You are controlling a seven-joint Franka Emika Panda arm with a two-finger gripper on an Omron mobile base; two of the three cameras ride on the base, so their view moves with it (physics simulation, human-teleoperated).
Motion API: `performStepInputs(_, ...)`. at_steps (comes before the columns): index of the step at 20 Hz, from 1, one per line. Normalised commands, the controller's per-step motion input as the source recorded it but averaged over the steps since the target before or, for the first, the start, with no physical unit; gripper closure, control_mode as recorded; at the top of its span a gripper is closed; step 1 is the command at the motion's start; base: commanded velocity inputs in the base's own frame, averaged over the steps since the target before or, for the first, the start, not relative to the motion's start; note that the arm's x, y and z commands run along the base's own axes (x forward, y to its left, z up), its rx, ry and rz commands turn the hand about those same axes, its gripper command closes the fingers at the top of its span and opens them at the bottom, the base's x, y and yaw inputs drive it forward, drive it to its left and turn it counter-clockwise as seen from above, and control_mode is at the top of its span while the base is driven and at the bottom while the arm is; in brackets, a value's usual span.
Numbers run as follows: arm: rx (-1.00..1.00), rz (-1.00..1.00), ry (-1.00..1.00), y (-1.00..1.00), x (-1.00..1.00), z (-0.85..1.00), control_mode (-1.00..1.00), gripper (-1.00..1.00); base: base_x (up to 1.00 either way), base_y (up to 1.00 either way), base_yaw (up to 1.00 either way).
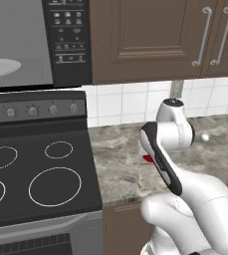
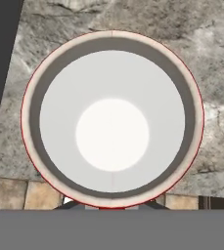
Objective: Pick the mug from the counter and place it inside the microwave. Then close the microwave.
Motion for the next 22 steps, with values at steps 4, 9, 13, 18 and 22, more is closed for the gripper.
performStepInputs(4, 0.0, -0.19, -0.02, 0.04, -0.38, 0.05, -1.0, 1.0, 0.0, 0.0, 0.0)
performStepInputs(9, 0.02, -0.08, -0.11, 0.0, -0.62, 0.11, -1.0, 1.0, 0.0, 0.0, 0.0)
performStepInputs(13, 0.0, 0.0, -0.14, 0.0, -0.35, 0.2, -1.0, 1.0, 0.0, 0.0, 0.0)
performStepInputs(18, 0.0, 0.0, -0.17, 0.04, -0.3, 0.3, -1.0, 1.0, 0.0, 0.0, 0.0)
performStepInputs(22, 0.0, 0.0, -0.1, 0.0, -0.24, 0.22, -1.0, 1.0, 0.0, 0.0, 0.0)
